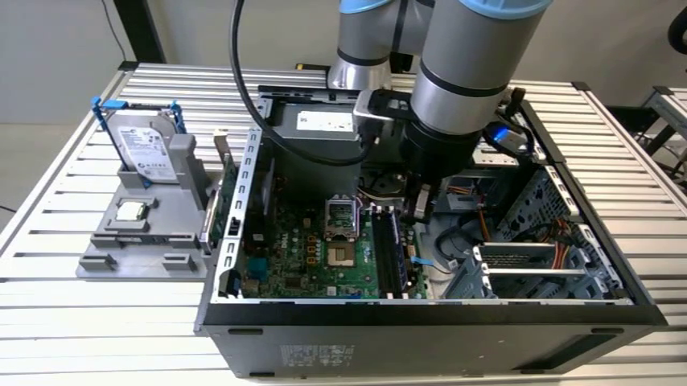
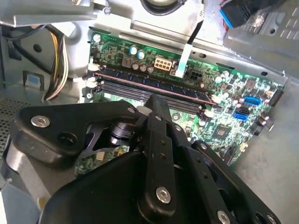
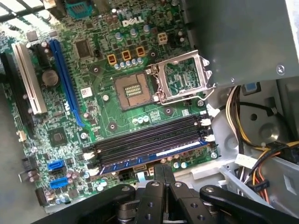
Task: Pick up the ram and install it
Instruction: 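Press down the ram until it locks into place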
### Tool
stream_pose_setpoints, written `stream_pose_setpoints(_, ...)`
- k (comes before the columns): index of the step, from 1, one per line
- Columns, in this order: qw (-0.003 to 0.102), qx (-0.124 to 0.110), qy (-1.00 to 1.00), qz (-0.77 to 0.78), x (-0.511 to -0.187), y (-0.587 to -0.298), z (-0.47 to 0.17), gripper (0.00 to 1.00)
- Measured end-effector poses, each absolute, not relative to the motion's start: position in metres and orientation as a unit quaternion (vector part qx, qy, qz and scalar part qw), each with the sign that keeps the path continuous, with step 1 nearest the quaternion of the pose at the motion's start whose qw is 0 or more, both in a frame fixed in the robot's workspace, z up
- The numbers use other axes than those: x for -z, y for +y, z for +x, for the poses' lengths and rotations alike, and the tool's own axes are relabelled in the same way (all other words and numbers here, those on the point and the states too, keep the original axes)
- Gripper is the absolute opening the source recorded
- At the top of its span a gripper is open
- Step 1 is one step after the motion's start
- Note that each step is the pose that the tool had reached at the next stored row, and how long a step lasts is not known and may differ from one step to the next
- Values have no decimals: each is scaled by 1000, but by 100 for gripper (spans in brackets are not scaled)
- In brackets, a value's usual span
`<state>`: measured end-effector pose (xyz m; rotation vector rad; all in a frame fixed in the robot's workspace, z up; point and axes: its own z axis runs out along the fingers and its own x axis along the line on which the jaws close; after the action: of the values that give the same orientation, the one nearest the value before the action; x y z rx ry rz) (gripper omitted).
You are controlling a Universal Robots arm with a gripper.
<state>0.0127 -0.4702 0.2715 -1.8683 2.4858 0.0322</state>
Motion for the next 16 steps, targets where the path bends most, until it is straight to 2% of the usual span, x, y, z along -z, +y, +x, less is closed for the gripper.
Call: stream_pose_setpoints(16,16,-11,721,-693,-271,-470,13,0)
